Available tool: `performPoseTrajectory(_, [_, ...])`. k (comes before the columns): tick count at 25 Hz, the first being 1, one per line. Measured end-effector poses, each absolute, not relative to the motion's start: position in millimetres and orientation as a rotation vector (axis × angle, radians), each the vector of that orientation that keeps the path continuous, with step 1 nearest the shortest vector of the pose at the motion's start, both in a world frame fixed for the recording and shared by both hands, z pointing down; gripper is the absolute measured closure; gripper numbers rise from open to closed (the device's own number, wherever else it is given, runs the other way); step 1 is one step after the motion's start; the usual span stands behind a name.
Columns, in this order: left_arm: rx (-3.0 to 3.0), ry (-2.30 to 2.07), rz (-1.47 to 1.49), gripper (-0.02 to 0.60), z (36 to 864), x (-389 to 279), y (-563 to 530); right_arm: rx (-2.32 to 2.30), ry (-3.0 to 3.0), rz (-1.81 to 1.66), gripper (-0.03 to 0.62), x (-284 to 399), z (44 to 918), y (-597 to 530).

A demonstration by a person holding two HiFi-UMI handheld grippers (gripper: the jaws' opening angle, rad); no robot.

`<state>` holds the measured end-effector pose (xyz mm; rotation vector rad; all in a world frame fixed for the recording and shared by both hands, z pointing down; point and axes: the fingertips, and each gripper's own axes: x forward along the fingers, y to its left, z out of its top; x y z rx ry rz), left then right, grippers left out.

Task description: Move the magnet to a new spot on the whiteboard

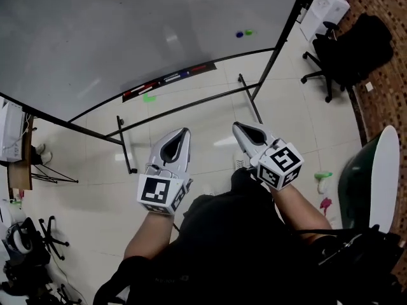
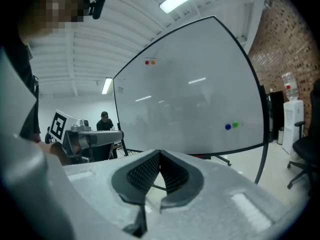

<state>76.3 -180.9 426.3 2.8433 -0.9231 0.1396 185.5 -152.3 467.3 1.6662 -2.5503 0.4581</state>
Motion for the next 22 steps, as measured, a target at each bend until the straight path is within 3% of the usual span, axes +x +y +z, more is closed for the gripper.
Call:
performPoseTrajectory(13, [2.85,-0.911,0.066,0.565,413,56,-97,1.6,-2.6,0.321,0.594,137,424,-43])
performPoseTrajectory(22, [2.822,-0.887,0.049,0.565,409,101,25,1.568,-2.644,0.288,0.594,160,415,83])
